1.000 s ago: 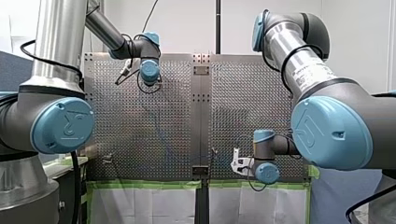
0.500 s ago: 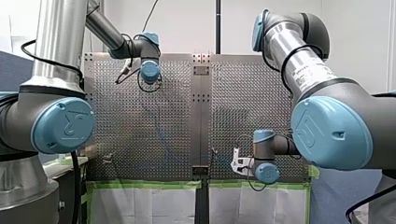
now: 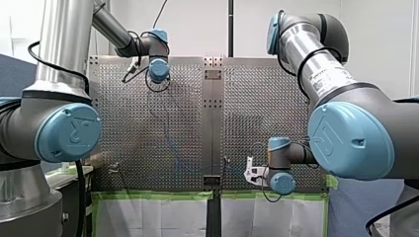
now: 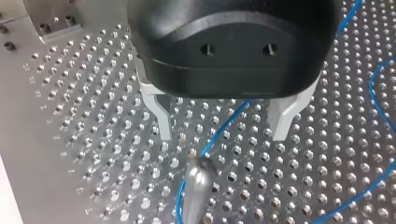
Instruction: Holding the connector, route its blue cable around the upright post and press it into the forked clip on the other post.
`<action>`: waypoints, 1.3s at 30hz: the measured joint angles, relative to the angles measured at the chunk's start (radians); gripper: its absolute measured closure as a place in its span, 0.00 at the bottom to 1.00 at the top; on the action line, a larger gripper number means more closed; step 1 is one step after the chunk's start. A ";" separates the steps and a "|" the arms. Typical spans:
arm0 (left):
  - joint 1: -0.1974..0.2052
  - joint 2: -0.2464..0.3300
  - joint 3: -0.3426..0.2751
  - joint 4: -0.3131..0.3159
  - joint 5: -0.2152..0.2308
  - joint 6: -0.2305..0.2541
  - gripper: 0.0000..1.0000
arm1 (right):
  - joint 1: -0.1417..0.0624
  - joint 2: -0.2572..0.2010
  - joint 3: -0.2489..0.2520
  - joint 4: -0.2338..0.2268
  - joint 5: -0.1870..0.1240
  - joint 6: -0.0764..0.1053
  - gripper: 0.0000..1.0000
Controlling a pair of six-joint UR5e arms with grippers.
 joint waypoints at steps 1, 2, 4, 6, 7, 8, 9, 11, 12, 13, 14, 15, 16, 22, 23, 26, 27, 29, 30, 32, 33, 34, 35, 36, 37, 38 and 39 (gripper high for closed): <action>0.002 0.000 0.001 -0.001 0.000 0.000 0.01 | 0.000 0.000 0.000 0.000 0.000 0.000 0.98; 0.003 -0.001 0.002 -0.003 0.001 0.001 0.01 | 0.000 0.000 0.000 0.000 0.000 0.000 0.98; 0.005 -0.007 0.003 -0.006 0.003 0.003 0.01 | 0.000 0.000 0.000 0.000 0.000 0.000 0.98; 0.006 -0.017 0.003 -0.010 0.005 0.004 0.01 | 0.000 0.000 0.000 0.000 0.000 0.000 0.98; 0.006 -0.022 0.003 -0.011 0.006 0.005 0.01 | 0.000 0.000 0.000 0.000 0.000 0.000 0.98; 0.007 -0.026 0.004 -0.011 0.008 0.005 0.01 | 0.000 0.000 0.000 0.000 0.000 0.000 0.98; 0.007 -0.032 0.004 -0.011 0.011 0.006 0.01 | 0.000 0.000 0.000 0.000 0.000 0.000 0.98; 0.007 -0.037 0.005 -0.010 0.014 0.006 0.01 | 0.000 0.000 0.000 0.000 0.000 0.000 0.98; 0.007 -0.039 0.007 -0.009 0.016 0.006 0.01 | 0.000 0.000 0.000 0.000 0.000 0.000 0.98; 0.008 -0.040 0.009 -0.010 0.016 0.006 0.01 | 0.000 0.000 0.000 0.000 0.000 0.000 0.98; 0.008 -0.040 0.011 -0.010 0.015 0.006 0.01 | 0.000 0.000 0.000 0.000 0.000 0.000 0.98; 0.009 -0.041 0.014 -0.011 0.015 0.006 0.01 | 0.000 0.000 0.000 0.000 0.000 0.000 0.98; 0.010 -0.041 0.017 -0.012 0.014 0.006 0.01 | 0.000 0.000 0.000 0.000 0.000 0.000 0.98; 0.021 -0.042 0.022 -0.012 0.017 0.006 0.01 | 0.000 0.001 0.000 -0.001 0.000 0.000 0.98; 0.022 -0.043 0.022 -0.012 0.019 0.006 0.01 | 0.000 0.001 0.000 -0.001 0.000 0.000 0.98; 0.023 -0.047 0.022 -0.014 0.021 0.006 0.01 | 0.000 0.000 0.000 -0.002 0.000 0.000 0.98; 0.023 -0.051 0.022 -0.016 0.022 0.006 0.01 | 0.000 0.001 0.000 -0.002 0.000 0.000 0.98; 0.022 -0.061 0.022 -0.020 0.023 0.006 0.01 | 0.000 0.001 0.000 -0.002 0.000 0.000 0.98; 0.020 -0.068 0.022 -0.022 0.022 0.007 0.01 | 0.000 0.001 0.000 -0.001 0.000 0.000 0.98; 0.016 -0.079 0.021 -0.024 0.021 0.009 0.01 | 0.000 0.001 0.000 -0.001 0.000 0.000 0.98; 0.014 -0.083 0.019 -0.025 0.020 0.009 0.01 | 0.000 0.001 0.000 -0.001 0.000 -0.001 0.98; 0.012 -0.086 0.017 -0.025 0.019 0.010 0.01 | 0.000 0.001 0.000 0.000 0.000 -0.001 0.98; 0.011 -0.088 0.015 -0.025 0.017 0.010 0.01 | 0.000 0.001 0.000 0.000 0.000 -0.001 0.98; 0.010 -0.089 0.012 -0.025 0.014 0.010 0.01 | 0.000 0.001 0.000 0.000 0.000 -0.001 0.98; 0.010 -0.090 0.009 -0.026 0.012 0.011 0.01 | 0.000 0.001 0.000 0.001 0.000 -0.001 0.98; 0.009 -0.091 0.006 -0.026 0.010 0.011 0.01 | 0.000 0.001 0.000 0.001 0.000 -0.001 0.98; 0.008 -0.091 0.001 -0.025 0.007 0.011 0.01 | 0.000 0.001 0.000 0.001 0.000 -0.001 0.98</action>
